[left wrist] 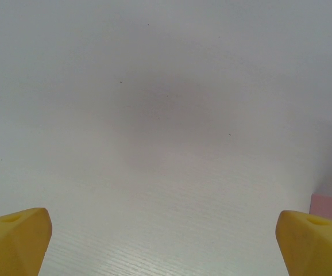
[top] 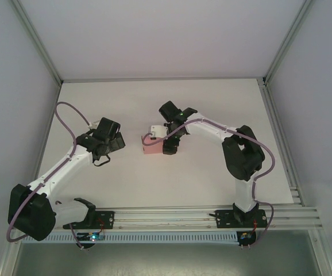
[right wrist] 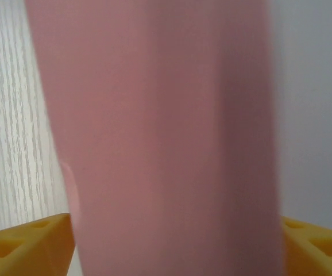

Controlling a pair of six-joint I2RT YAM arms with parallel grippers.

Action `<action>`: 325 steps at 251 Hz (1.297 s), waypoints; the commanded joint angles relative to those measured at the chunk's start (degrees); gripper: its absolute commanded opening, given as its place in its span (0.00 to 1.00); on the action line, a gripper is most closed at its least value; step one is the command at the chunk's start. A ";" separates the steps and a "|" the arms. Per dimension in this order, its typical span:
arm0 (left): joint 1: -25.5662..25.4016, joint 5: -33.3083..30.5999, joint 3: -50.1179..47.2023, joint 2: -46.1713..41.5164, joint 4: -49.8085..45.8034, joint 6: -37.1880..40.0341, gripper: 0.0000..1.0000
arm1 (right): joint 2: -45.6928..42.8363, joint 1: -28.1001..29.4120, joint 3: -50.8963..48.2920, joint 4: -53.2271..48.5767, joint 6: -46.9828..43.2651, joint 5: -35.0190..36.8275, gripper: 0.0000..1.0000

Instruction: Assemble paper box

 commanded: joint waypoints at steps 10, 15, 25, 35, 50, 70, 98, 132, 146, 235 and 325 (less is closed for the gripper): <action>0.77 -1.17 -0.69 -1.21 -1.93 -0.91 1.00 | -0.45 0.90 1.75 0.04 0.47 5.00 0.49; 0.80 -1.05 -0.73 -1.29 -1.93 -0.87 1.00 | -0.76 0.91 1.63 0.39 0.58 5.39 0.43; 0.77 -0.95 -0.71 -1.47 -2.01 -0.89 1.00 | -1.44 1.00 1.12 1.72 0.93 7.00 0.34; 0.79 -1.03 -0.67 -1.74 -2.10 -0.91 1.00 | -2.37 1.18 0.35 3.08 1.12 9.09 0.34; 0.77 -1.30 -0.82 -2.28 -2.39 -0.95 1.00 | -4.01 1.65 -0.88 4.79 1.02 12.20 0.33; 0.78 -2.28 -1.34 -3.15 -2.63 -1.46 1.00 | -6.75 2.19 -3.72 9.77 1.42 18.05 0.31; 0.85 -3.65 -2.44 -4.56 -2.81 -2.30 1.00 | -11.57 2.32 -13.08 25.32 -2.46 27.81 0.27; 0.90 -4.38 -3.37 -5.83 -3.54 -2.52 1.00 | -15.22 1.86 -26.70 43.54 -13.92 29.79 0.31; 0.86 -4.95 -3.57 -6.06 -3.93 -2.69 1.00 | -15.15 1.97 -28.92 46.34 -14.72 29.28 0.31; 0.85 -5.07 -3.74 -6.66 -3.82 -2.10 1.00 | -13.71 2.42 -31.86 42.51 -9.96 28.44 0.53; 0.85 -4.56 -4.69 -9.48 -3.25 -0.44 1.00 | -17.64 3.15 -34.12 33.72 -1.66 24.10 0.73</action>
